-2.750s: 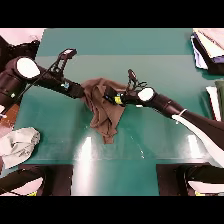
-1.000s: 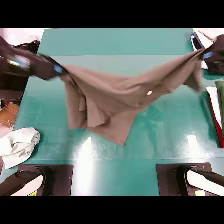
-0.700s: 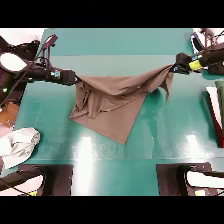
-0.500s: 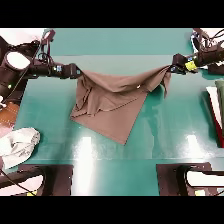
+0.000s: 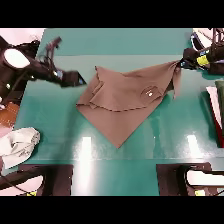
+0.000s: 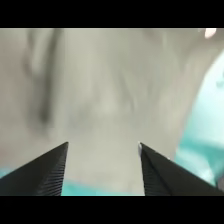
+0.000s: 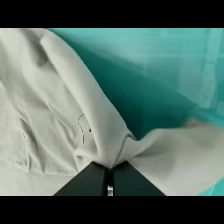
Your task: Fold the shirts.
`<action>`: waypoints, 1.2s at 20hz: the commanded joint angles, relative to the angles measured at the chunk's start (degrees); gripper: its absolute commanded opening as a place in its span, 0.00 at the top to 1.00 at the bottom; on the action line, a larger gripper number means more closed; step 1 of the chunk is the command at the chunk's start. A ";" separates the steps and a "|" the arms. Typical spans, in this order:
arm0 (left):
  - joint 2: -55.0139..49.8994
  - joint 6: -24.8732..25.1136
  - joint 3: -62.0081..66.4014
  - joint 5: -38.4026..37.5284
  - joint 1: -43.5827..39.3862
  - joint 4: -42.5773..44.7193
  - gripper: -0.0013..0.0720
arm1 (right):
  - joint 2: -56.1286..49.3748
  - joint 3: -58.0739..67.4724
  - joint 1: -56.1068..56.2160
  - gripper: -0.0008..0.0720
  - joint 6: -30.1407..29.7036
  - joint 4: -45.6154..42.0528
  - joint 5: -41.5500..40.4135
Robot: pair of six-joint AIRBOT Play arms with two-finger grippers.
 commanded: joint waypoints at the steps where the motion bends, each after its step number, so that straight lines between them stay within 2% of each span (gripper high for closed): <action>1: 6.47 -6.12 -15.50 4.15 -7.52 -0.02 0.26 | 0.92 0.35 -0.46 0.96 -0.83 -1.05 0.61; 6: 14.38 -21.09 -34.21 19.96 -28.70 -1.05 0.26 | 0.92 0.35 -0.46 0.96 -0.92 -1.05 0.81; 10: 14.23 -33.97 -37.62 30.97 -42.82 -1.16 0.26 | 0.92 0.35 -0.46 0.96 -0.94 -1.05 0.85; 13: 13.35 -40.65 -37.99 37.68 -48.72 -1.11 0.26 | 0.92 0.35 -0.46 0.96 -1.09 -1.05 0.83; 17: 9.11 -44.02 -37.92 39.76 -51.54 -1.66 0.26 | 0.92 0.35 -0.46 0.96 -2.27 -1.07 0.87; 20: 7.87 -43.98 -37.92 44.33 -51.54 -3.13 0.26 | 0.92 0.35 -0.46 0.96 -2.95 -1.05 1.09; 24: 5.11 -44.06 -37.92 45.83 -51.54 -4.39 0.26 | 0.92 0.35 -0.46 0.96 -3.98 -1.07 1.66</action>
